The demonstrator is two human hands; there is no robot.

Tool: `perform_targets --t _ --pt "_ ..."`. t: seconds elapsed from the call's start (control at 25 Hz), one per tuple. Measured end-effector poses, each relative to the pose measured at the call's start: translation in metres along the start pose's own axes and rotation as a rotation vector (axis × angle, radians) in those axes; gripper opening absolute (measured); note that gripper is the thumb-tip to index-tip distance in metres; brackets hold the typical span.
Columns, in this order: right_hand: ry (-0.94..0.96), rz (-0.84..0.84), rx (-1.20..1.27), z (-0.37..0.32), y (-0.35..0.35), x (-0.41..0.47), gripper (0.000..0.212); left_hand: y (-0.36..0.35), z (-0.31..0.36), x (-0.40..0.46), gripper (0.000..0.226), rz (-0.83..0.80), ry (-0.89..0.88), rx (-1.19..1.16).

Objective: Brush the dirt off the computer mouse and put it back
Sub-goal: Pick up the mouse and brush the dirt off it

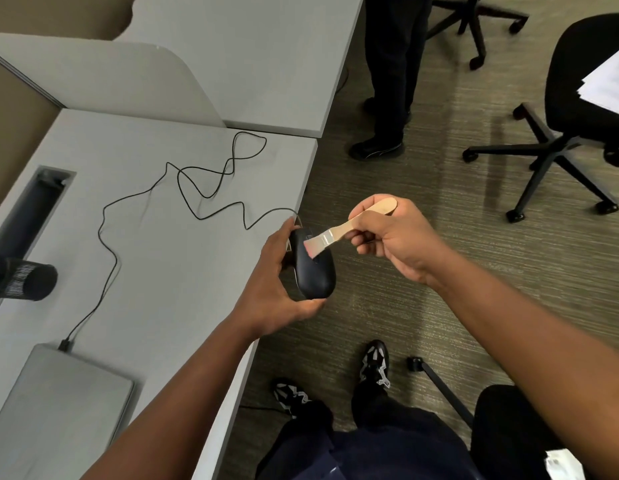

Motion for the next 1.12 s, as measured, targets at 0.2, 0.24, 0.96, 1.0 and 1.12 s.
perform_targets --t 0.2,0.24,0.96,1.0,1.12 --pt "0.204 0.117 -0.220 -0.011 0.002 0.002 0.011 -0.003 -0.007 -0.001 0.162 -0.014 0.000 0.044" --pt "0.270 0.042 -0.336 -0.014 -0.001 0.000 0.011 -0.004 -0.008 -0.002 0.164 -0.009 0.000 0.050" --pt "0.019 0.046 -0.317 -0.018 -0.014 0.003 0.011 0.002 -0.015 -0.006 0.161 0.022 -0.036 0.143" --pt "0.021 0.119 -0.356 -0.017 -0.009 0.005 0.012 0.003 -0.015 -0.007 0.160 0.020 -0.039 0.149" --pt "0.101 0.179 -0.377 -0.016 -0.002 0.005 0.012 0.004 -0.014 -0.008 0.159 0.013 -0.052 0.160"
Point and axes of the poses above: each hand's wrist, its own x-axis towards the middle knuckle, its own y-axis out of the back of the hand, z = x × y, the point moved 2 cm from there along x, towards the middle knuckle, and after that the axes turned 5 degrees about -z, right-handed, at the moved point
